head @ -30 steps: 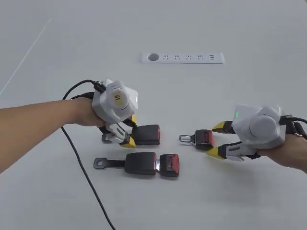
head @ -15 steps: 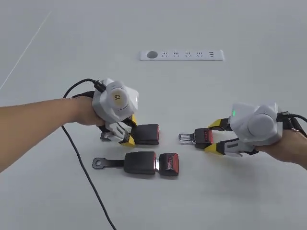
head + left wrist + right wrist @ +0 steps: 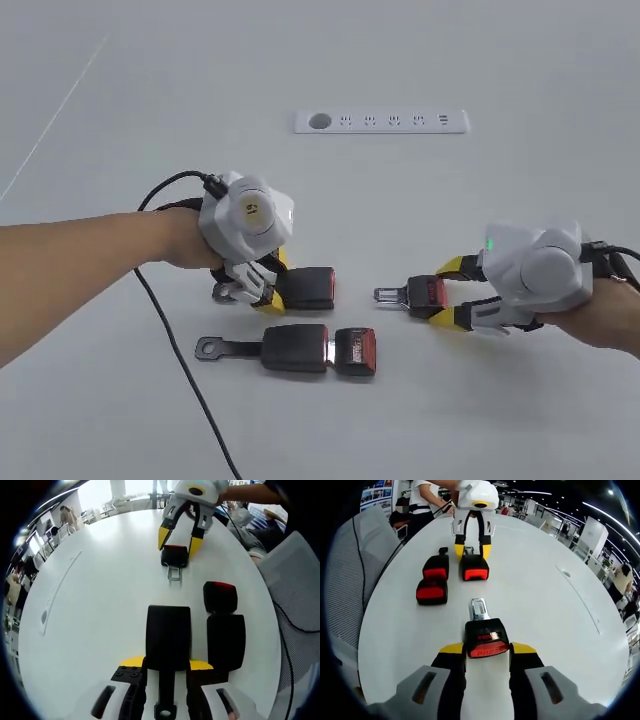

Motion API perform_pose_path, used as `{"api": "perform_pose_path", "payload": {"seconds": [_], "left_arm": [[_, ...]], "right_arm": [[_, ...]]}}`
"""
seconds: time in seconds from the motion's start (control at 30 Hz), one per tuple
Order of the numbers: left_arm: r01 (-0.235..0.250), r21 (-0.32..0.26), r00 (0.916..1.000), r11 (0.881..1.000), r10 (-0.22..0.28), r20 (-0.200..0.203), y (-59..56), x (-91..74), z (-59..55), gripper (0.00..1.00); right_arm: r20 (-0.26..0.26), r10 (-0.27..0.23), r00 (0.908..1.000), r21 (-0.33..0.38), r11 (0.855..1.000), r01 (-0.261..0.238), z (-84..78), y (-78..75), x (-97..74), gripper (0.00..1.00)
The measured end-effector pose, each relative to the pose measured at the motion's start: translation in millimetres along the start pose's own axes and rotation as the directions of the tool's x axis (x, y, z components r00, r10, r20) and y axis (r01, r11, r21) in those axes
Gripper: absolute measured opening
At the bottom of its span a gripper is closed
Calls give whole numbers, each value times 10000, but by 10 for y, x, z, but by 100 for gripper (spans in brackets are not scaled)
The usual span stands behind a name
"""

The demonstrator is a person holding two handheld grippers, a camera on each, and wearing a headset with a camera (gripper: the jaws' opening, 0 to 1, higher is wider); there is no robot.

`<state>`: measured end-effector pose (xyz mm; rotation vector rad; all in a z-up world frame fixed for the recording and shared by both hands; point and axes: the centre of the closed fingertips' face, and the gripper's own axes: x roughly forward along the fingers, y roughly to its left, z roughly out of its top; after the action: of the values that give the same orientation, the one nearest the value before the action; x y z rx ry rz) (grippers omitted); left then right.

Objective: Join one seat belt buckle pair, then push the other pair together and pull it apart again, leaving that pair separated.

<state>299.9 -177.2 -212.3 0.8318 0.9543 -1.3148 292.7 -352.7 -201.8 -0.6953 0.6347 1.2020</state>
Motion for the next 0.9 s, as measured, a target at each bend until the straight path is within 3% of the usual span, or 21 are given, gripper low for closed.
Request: {"api": "perform_pose_path", "payload": {"seconds": [0.9], "left_arm": [[23, -83, 9998, 10000, -25, -178, -24, 9, 8, 30]], "right_arm": [[35, 17, 10000, -78, 10000, -17, 173, 9, 139, 31]]}}
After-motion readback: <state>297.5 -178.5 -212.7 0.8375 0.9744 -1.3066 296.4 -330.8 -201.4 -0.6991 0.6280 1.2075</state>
